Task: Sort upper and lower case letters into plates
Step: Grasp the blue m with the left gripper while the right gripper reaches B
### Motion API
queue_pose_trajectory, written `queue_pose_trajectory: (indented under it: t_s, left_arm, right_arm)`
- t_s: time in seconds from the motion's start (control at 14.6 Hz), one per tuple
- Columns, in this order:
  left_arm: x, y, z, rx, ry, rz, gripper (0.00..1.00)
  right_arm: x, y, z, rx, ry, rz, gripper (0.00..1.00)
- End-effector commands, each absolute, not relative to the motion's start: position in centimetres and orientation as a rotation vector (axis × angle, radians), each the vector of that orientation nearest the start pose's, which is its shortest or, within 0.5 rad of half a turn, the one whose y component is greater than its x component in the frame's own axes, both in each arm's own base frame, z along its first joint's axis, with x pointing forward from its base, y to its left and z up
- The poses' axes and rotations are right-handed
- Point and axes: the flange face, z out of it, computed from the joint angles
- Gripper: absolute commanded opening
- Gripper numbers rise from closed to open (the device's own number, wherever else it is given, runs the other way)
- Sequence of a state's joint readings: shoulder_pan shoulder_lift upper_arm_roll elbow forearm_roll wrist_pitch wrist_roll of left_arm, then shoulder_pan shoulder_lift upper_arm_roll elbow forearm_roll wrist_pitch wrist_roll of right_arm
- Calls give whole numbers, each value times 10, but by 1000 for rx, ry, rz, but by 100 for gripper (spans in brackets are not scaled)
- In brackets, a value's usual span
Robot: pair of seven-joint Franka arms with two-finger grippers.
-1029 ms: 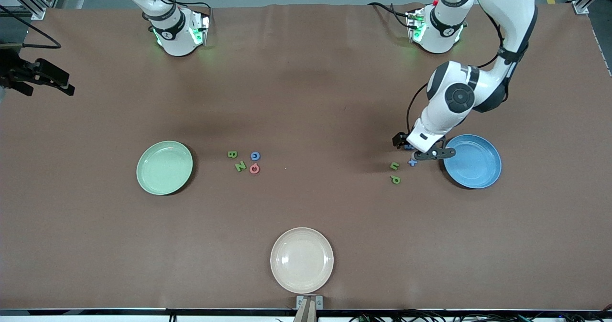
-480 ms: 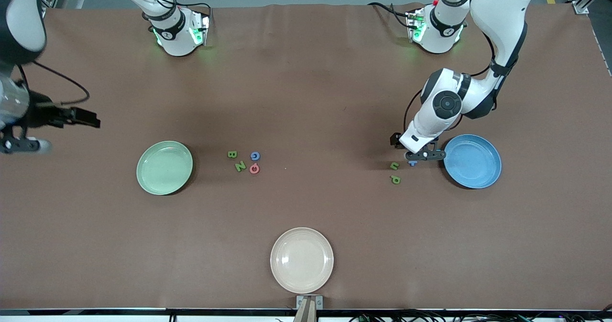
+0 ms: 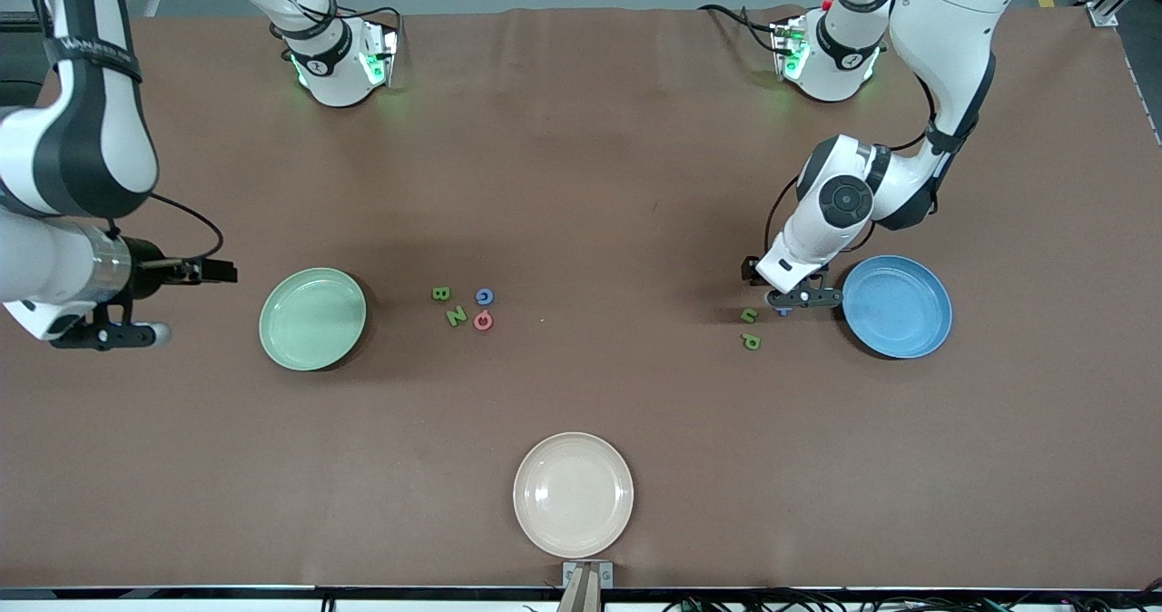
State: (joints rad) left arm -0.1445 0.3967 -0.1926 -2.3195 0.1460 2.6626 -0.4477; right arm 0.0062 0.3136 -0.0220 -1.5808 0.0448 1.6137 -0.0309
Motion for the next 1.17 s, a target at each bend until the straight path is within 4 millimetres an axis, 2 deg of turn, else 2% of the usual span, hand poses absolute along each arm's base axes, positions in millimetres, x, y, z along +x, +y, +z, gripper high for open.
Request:
queue_pose_trajectory:
  t_s: [0.0, 0.07, 0.21, 0.27, 0.34, 0.55, 0.69, 0.75, 0.89, 1.03, 1.1]
  left_arm:
    - [481, -176, 168, -3128, 20, 48, 68]
    - [481, -176, 168, -3128, 23, 48, 64]
    - [481, -176, 167, -3128, 23, 51, 57]
    - [480, -178, 167, -3129, 25, 51, 52]
    - [481, -177, 167, -3128, 23, 51, 44]
    - [480, -178, 168, -3128, 20, 50, 27]
    - [481, -178, 176, -3125, -18, 41, 20]
    - [480, -176, 185, -3109, -21, 55, 18]
    - [482, -169, 215, -3064, -8, 101, 17]
    - [486, -154, 253, -3029, -5, 116, 17]
    - [488, -142, 265, -3017, 26, 130, 17]
  right_arm:
    - [618, 11, 423, -3013, 112, 420, 100]
    - [615, 17, 414, -3011, 138, 432, 100]
    - [611, 49, 397, -3027, 215, 437, 100]
    - [609, 66, 390, -3035, 317, 425, 100]
    - [607, 79, 382, -3042, 339, 412, 100]
    - [589, 112, 342, -3053, 294, 320, 100]
    - [576, 133, 319, -3056, 259, 251, 100]
    - [570, 141, 307, -3059, 244, 216, 100]
    - [559, 147, 283, -3060, 242, 146, 100]
    - [550, 157, 270, -3063, 227, 113, 99]
    - [542, 167, 262, -3065, 215, 93, 99]
